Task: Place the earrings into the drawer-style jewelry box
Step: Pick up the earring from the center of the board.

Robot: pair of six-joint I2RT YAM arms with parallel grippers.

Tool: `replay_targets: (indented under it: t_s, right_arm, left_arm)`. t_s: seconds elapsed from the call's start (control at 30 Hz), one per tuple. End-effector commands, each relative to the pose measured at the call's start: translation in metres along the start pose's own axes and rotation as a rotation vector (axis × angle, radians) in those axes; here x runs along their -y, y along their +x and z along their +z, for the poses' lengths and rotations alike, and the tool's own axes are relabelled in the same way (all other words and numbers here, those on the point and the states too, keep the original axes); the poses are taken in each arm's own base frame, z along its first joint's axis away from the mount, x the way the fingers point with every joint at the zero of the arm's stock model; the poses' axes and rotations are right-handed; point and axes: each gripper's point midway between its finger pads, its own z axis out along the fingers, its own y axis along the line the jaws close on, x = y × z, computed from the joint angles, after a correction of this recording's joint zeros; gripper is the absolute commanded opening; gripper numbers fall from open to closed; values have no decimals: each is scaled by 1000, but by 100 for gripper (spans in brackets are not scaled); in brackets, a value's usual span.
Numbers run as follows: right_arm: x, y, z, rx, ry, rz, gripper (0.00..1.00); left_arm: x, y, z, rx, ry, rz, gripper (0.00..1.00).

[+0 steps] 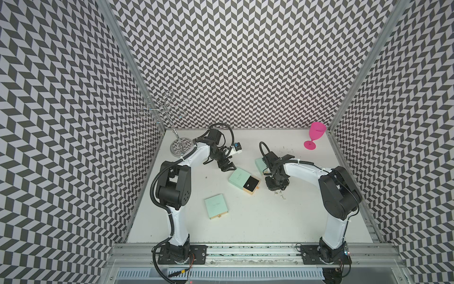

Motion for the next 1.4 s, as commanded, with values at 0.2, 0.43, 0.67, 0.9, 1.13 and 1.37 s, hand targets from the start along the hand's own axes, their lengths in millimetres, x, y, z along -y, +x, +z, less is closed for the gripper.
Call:
replay_targets:
  t_s: [0.2,0.43,0.67,0.9,1.13,1.37]
  right_arm:
    - [4,6,6,-14,7,2,17]
    - [4,12,6,-19,3,8,18]
    - [3,18,9,-26,-6,10,17]
    - [2,18,9,-24,-7,6,13]
    - [2,7,-7,12,3,0,11]
    - [-3,-8,-33,48,-7,-6,11]
  left_arm:
    - [7,-7,-11,25,6,17,84]
    - [8,-7,-10,25,9,19,84]
    - [9,-6,-9,24,10,21,84]
    - [9,-6,-10,23,7,23,84]
    - [8,-7,-10,23,6,26,84]
    - [9,-7,-10,22,7,29,84]
